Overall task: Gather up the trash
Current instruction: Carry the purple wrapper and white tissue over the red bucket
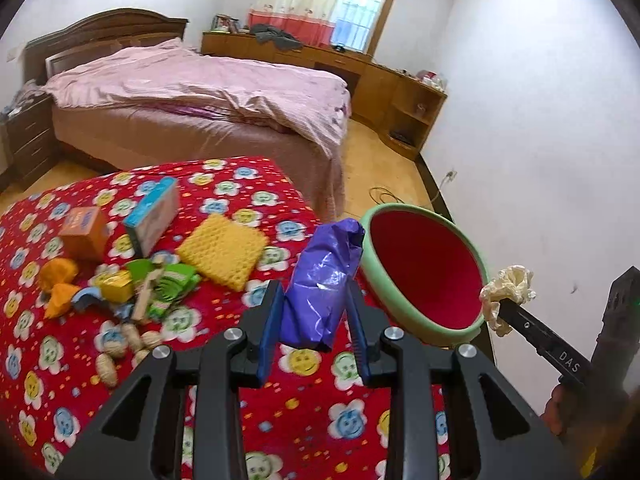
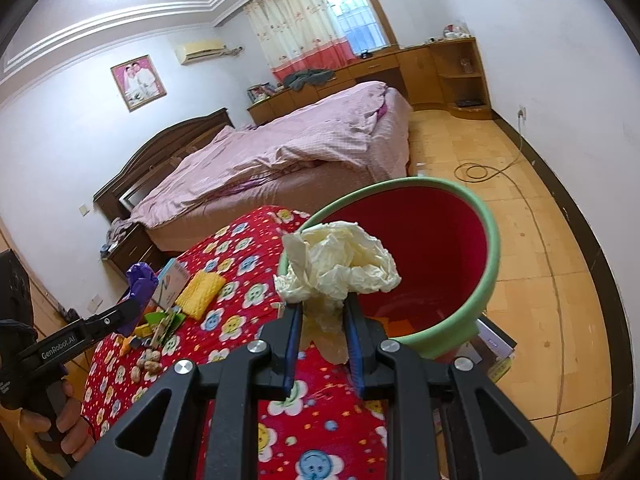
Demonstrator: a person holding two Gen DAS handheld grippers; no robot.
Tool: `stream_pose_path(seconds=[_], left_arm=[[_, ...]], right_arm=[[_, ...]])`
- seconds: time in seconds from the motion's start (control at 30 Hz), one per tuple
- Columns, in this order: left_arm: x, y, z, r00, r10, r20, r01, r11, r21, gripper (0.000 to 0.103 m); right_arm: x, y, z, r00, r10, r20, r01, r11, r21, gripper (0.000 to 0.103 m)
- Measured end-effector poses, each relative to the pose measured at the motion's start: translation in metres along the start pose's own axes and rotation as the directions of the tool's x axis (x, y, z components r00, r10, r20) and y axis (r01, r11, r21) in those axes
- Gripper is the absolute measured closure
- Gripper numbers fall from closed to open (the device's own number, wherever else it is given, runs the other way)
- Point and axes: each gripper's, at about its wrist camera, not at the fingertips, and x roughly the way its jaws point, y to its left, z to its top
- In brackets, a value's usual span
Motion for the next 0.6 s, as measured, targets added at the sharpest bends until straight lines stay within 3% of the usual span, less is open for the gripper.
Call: stream_pose_path(seconds=[0.6], left_arm=[[0.089, -0.075, 0.016, 0.993, -0.054, -0.104, 0.070, 0.986, 0.151, 0.071]], right_arm=[[0.024, -0.054, 0.015, 0.993, -0.121, -0.018, 0.122, 0.991, 0.057, 0.080]])
